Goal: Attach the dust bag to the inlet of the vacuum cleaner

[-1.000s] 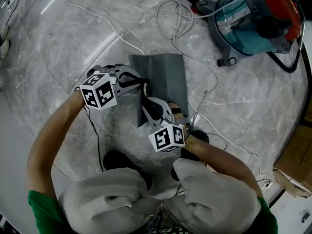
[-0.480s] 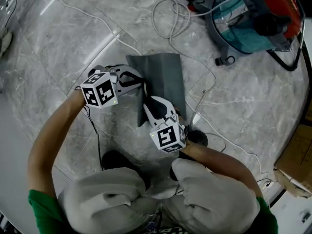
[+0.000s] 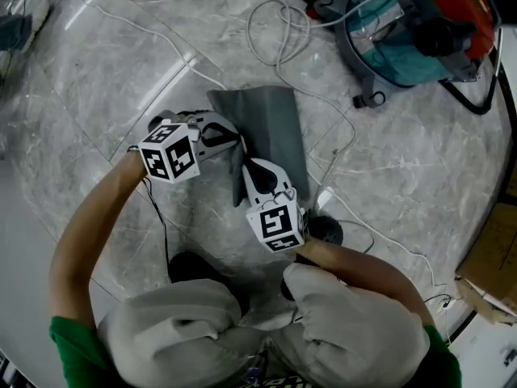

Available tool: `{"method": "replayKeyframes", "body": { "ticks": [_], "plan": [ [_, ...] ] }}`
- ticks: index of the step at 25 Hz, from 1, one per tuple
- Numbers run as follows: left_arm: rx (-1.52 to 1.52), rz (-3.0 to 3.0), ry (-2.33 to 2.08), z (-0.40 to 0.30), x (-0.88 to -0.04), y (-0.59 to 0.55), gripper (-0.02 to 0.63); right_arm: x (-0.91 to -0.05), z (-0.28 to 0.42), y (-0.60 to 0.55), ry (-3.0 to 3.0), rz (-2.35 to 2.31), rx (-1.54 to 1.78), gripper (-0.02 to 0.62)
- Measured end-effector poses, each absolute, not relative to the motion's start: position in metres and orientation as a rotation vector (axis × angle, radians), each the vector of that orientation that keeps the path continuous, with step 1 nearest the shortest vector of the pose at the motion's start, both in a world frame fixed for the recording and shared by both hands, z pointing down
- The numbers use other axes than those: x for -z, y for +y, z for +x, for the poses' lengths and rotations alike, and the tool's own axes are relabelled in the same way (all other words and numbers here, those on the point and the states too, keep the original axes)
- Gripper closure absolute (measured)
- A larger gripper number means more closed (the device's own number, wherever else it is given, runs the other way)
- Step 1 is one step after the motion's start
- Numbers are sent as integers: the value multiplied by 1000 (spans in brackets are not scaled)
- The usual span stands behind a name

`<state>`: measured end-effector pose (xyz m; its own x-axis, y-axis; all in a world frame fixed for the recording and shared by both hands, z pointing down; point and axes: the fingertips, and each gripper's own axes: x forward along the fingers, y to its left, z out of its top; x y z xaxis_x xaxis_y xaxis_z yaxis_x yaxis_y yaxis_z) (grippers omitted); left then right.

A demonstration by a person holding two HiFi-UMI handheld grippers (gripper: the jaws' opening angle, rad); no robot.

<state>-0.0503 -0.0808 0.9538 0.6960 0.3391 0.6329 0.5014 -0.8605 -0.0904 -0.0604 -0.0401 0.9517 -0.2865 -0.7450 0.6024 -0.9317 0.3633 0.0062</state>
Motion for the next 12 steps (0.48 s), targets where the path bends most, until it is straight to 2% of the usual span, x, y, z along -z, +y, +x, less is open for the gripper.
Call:
{"method": "replayKeyframes", "body": {
  "ticks": [12],
  "plan": [
    [700, -2652, -601, -1, -879, -100, 601, -916, -13, -41, -2181, 1151, -127, 574]
  ]
}}
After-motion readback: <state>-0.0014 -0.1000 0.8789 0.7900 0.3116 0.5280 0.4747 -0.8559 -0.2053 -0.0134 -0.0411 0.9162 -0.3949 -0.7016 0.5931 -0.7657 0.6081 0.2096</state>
